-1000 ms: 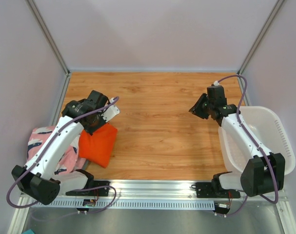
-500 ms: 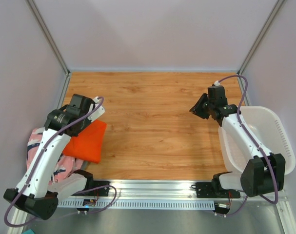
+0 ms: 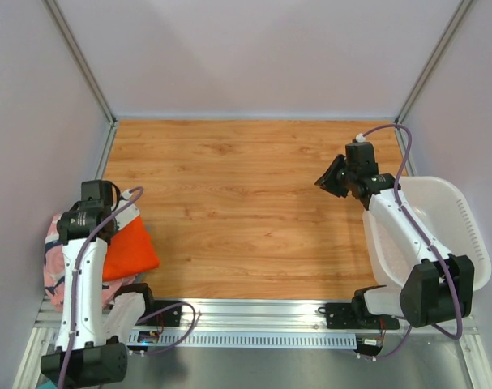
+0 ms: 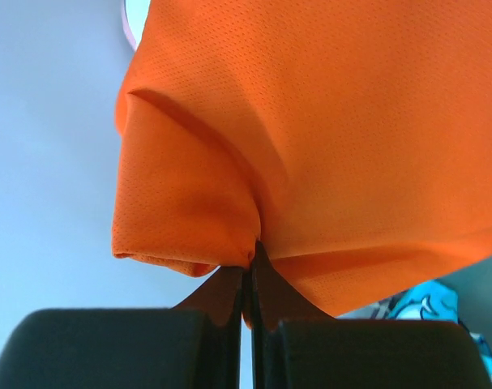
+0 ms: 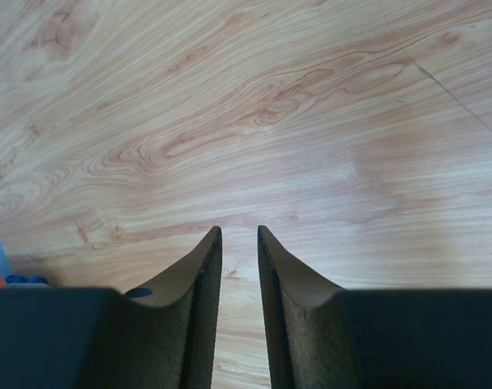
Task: Fold and stack the mixed laundry pile
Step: Place the T-shirt at the corner of the board.
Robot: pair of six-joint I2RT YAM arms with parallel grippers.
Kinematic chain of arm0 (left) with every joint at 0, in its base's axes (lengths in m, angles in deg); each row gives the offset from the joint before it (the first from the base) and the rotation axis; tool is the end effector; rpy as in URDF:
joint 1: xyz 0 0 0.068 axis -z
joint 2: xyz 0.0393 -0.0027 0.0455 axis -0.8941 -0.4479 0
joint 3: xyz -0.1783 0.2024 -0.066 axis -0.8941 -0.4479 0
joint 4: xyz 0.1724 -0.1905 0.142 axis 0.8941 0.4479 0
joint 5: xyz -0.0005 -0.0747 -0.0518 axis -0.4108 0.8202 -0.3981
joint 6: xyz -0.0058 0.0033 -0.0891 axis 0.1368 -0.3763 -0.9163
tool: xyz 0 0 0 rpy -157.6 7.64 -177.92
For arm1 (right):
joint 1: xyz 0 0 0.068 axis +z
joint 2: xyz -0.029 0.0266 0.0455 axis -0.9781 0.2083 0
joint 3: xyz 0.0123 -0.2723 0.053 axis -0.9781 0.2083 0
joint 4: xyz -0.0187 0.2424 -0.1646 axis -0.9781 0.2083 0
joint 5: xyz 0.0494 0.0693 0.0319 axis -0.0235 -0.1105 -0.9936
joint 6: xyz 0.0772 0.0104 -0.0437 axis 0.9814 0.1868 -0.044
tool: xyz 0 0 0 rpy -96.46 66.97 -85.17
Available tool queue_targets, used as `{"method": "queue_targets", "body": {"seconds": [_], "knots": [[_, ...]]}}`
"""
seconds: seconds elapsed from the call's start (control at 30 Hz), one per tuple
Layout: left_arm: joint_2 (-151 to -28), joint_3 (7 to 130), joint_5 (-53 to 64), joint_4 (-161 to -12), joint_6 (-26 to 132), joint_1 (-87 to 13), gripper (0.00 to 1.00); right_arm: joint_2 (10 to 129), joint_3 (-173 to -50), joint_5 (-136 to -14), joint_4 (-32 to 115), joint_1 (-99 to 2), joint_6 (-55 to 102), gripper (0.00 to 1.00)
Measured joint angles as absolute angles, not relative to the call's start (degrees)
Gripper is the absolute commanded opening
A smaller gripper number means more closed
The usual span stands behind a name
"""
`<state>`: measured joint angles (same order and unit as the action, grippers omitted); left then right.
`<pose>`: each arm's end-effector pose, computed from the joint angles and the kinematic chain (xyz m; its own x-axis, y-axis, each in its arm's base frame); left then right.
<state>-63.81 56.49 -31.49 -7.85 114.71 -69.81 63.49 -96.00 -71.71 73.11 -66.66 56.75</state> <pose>0.1623 0.0570 0.2963 -0.8061 0.5865 0.0784 0.5101 0.6216 0.5945 0.3314 0.0729 0.2474 -0.7114 0.5087 -0.4849 0.2682 0.8343 0.4816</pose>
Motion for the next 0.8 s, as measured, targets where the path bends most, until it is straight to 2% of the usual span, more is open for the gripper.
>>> {"method": "queue_targets", "body": {"seconds": [0.1, 0.4, 0.8], "knots": [[-64.9, 56.5, -31.2, -9.4, 119.1, -77.0, 0.0, 63.5, -96.0, -71.8, 73.1, -66.9, 56.1, 0.27], [-68.0, 49.2, -29.4, -21.6, 129.4, -86.6, 0.0, 63.5, -95.8, -72.3, 72.1, -69.0, 55.2, 0.27], [-77.6, 48.6, -27.2, -40.4, 136.1, -93.9, 0.0, 63.5, -95.8, -73.2, 71.5, -70.4, 54.5, 0.27]]}}
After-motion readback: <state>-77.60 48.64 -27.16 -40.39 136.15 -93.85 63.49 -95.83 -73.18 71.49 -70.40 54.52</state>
